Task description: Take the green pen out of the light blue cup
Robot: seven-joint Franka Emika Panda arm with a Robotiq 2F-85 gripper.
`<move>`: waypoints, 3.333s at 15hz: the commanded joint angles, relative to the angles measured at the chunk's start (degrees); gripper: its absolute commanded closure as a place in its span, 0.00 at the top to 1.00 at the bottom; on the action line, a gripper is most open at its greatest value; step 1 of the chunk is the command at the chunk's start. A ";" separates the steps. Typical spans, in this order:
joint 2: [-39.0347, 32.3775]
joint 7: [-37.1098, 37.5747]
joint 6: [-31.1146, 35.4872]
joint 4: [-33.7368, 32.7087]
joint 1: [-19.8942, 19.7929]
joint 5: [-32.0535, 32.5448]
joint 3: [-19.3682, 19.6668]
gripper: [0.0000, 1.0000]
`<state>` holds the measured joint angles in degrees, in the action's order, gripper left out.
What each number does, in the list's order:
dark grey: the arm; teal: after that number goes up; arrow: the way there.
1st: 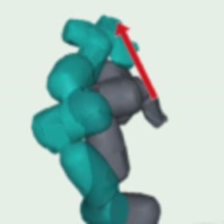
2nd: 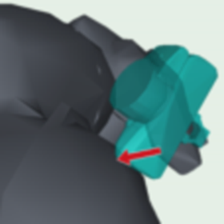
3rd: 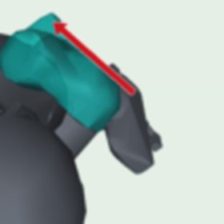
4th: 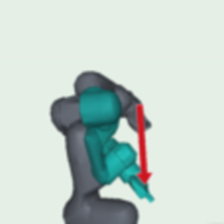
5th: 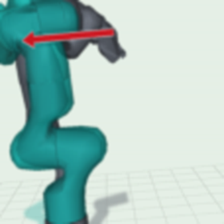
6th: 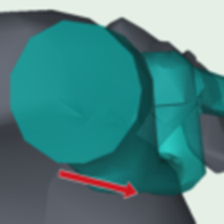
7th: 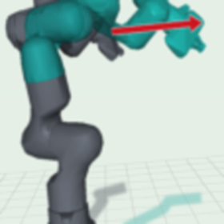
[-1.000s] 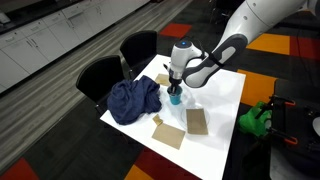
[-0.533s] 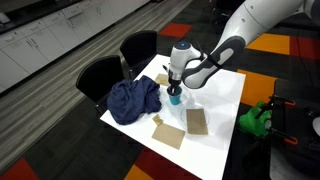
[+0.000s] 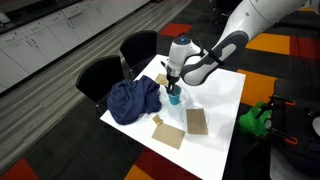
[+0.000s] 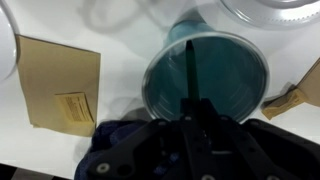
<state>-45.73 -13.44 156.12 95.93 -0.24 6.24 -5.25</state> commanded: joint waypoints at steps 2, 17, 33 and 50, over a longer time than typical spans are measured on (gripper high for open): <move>7.34 -0.85 0.43 5.55 0.21 0.89 0.02 0.03; 29.01 4.19 4.86 21.02 1.55 1.89 3.47 0.03; 34.53 19.30 -17.59 26.71 1.34 5.70 8.77 0.03; 18.07 18.66 -19.92 22.99 -0.69 -6.04 8.00 0.03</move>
<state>-24.52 4.87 137.60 121.80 -0.29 1.98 3.51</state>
